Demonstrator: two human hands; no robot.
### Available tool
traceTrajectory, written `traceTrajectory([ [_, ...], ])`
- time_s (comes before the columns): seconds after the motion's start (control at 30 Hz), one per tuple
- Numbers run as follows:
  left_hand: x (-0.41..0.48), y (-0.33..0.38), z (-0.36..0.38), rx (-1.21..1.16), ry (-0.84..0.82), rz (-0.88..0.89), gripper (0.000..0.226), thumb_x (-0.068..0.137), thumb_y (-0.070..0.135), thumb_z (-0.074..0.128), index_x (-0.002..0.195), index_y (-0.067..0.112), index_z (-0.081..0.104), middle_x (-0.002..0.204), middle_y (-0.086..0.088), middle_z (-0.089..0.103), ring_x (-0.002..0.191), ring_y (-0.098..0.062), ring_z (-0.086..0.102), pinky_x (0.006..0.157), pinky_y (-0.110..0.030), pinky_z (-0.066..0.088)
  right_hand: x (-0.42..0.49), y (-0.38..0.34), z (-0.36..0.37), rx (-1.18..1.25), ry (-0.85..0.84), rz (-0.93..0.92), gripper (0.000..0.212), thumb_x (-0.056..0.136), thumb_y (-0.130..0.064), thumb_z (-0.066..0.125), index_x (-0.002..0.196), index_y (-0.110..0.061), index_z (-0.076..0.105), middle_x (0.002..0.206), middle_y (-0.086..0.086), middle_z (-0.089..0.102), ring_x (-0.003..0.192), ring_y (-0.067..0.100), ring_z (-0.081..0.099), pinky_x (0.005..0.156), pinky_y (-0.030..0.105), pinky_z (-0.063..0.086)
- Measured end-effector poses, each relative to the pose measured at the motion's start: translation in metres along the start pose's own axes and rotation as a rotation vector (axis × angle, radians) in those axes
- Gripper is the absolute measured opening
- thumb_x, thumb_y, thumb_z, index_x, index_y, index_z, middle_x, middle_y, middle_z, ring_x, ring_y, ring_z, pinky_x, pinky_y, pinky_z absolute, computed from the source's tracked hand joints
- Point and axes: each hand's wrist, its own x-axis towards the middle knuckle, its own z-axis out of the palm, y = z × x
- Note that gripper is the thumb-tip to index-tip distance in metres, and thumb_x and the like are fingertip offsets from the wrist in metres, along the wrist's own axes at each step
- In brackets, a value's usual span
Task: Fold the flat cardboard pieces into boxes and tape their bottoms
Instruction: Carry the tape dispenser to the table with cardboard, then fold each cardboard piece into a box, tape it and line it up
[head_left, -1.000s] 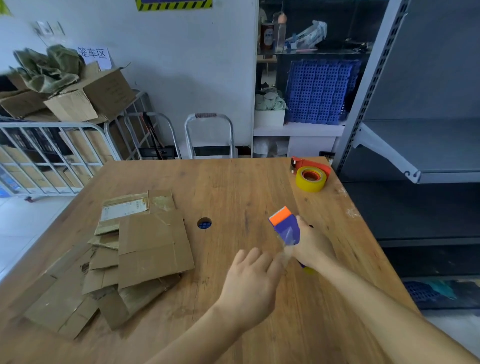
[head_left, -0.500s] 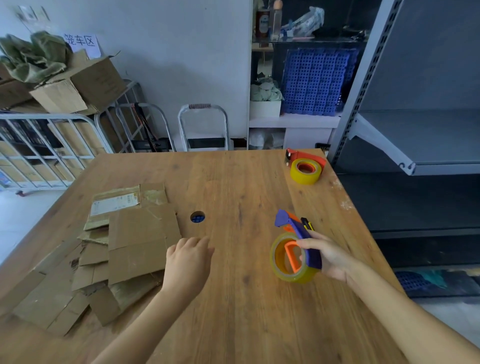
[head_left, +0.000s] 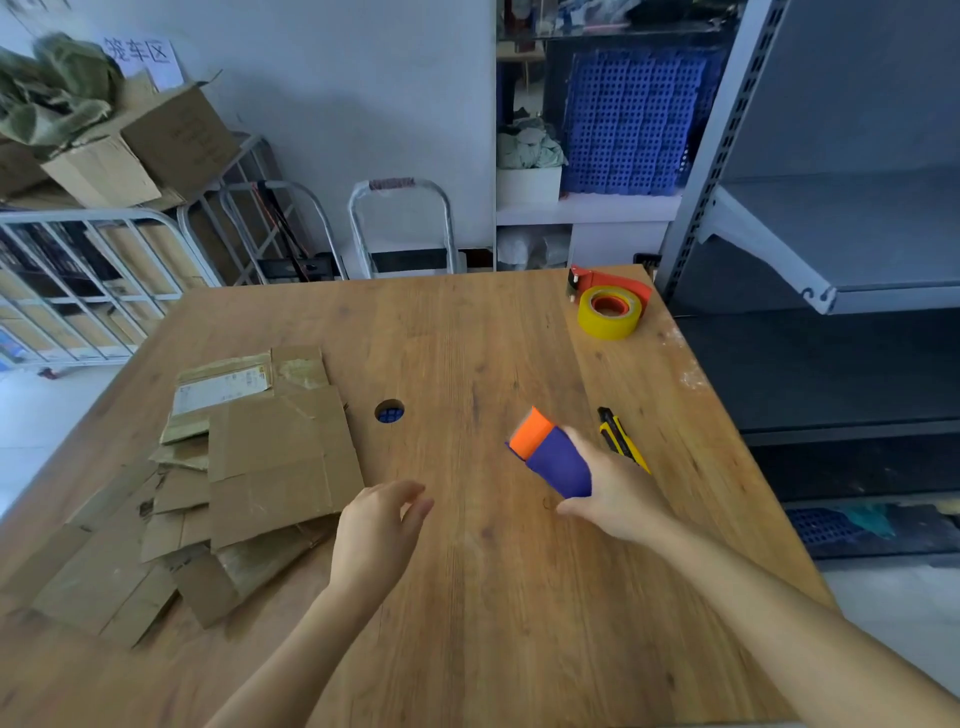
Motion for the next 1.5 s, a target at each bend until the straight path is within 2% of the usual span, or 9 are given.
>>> traceTrajectory([
  [0.13, -0.008, -0.006, 0.003, -0.008, -0.006, -0.042, 0.025, 0.094, 0.027, 0.060, 0.114, 0.016, 0.069, 0.106, 0.004, 0.071, 0.098, -0.011, 0.063, 0.085, -0.027, 0.050, 0.002, 0.002, 0.017, -0.196, 0.015, -0.030, 0.095, 0.084, -0.039, 0.071, 0.154, -0.032, 0.007, 0.124, 0.003, 0.054, 0.109, 0.024, 0.057, 0.077, 0.032, 0.047],
  [0.3, -0.017, -0.011, 0.003, -0.022, 0.002, -0.107, 0.024, 0.093, 0.023, 0.061, 0.113, 0.014, 0.070, 0.105, 0.003, 0.071, 0.097, -0.010, 0.063, 0.081, -0.021, 0.045, -0.006, 0.005, 0.038, -0.471, 0.032, -0.163, 0.079, 0.095, -0.032, 0.058, 0.155, -0.028, 0.008, 0.111, 0.008, 0.056, 0.098, 0.027, 0.060, 0.081, 0.034, 0.045],
  [0.43, -0.021, -0.012, 0.002, -0.026, 0.013, -0.142, 0.023, 0.093, 0.022, 0.061, 0.113, 0.015, 0.070, 0.104, 0.004, 0.071, 0.095, -0.010, 0.063, 0.081, -0.022, 0.046, -0.007, 0.010, 0.048, -0.594, 0.180, -0.234, 0.092, 0.043, -0.027, 0.098, 0.129, -0.021, 0.063, 0.061, 0.005, 0.055, 0.045, 0.021, 0.055, 0.040, 0.032, 0.042],
  [0.5, -0.022, -0.012, 0.002, -0.027, 0.013, -0.162, 0.024, 0.093, 0.023, 0.061, 0.114, 0.015, 0.069, 0.104, 0.004, 0.070, 0.095, -0.009, 0.062, 0.082, -0.023, 0.047, -0.008, 0.013, 0.054, -0.596, 0.198, -0.232, 0.091, 0.036, -0.014, 0.098, 0.121, -0.018, 0.068, 0.054, 0.004, 0.049, 0.037, 0.021, 0.048, 0.035, 0.030, 0.037],
  [0.67, -0.025, -0.009, 0.002, -0.034, 0.001, -0.182, 0.027, 0.093, 0.023, 0.060, 0.119, 0.017, 0.066, 0.108, 0.005, 0.069, 0.097, -0.007, 0.061, 0.087, -0.025, 0.050, -0.019, 0.008, 0.057, -0.590, 0.189, -0.199, 0.082, 0.056, 0.000, 0.085, 0.133, -0.016, 0.059, 0.061, 0.009, 0.053, 0.044, 0.026, 0.052, 0.043, 0.038, 0.046],
  [0.83, -0.025, -0.006, 0.001, -0.042, 0.009, -0.198, 0.028, 0.092, 0.022, 0.062, 0.119, 0.016, 0.066, 0.106, 0.005, 0.069, 0.094, -0.006, 0.061, 0.086, -0.024, 0.050, -0.019, 0.005, 0.050, -0.478, 0.118, -0.167, 0.068, 0.097, -0.016, 0.047, 0.155, -0.015, 0.011, 0.104, 0.006, 0.064, 0.087, 0.023, 0.065, 0.069, 0.033, 0.049],
  [1.13, -0.022, 0.005, -0.003, -0.191, 0.061, -0.270, 0.021, 0.090, 0.021, 0.065, 0.111, 0.016, 0.071, 0.099, 0.011, 0.070, 0.086, 0.006, 0.058, 0.070, -0.004, 0.038, -0.020, -0.017, 0.027, -0.506, 0.140, -0.124, 0.057, 0.074, -0.040, 0.081, 0.116, -0.011, 0.055, 0.092, 0.006, 0.067, 0.082, 0.026, 0.065, 0.062, 0.035, 0.049],
  [1.33, -0.027, 0.013, -0.019, -0.381, 0.092, -0.271, 0.016, 0.089, 0.014, 0.066, 0.096, 0.027, 0.072, 0.087, 0.017, 0.072, 0.085, 0.009, 0.063, 0.074, -0.009, 0.046, -0.011, -0.089, 0.020, 0.199, -0.124, -0.292, 0.050, 0.089, -0.032, 0.068, 0.135, -0.018, 0.054, 0.117, 0.001, 0.058, 0.102, 0.014, 0.057, 0.084, 0.020, 0.044],
  [1.5, -0.032, 0.003, -0.040, -0.498, 0.154, -0.290, 0.015, 0.085, 0.017, 0.071, 0.097, 0.023, 0.064, 0.082, 0.006, 0.074, 0.079, -0.002, 0.068, 0.074, -0.022, 0.055, -0.016, -0.138, 0.025, 0.582, -0.261, -0.211, 0.010, 0.087, -0.018, 0.072, 0.096, -0.017, 0.073, 0.085, -0.005, 0.071, 0.079, 0.006, 0.065, 0.071, 0.017, 0.052],
])
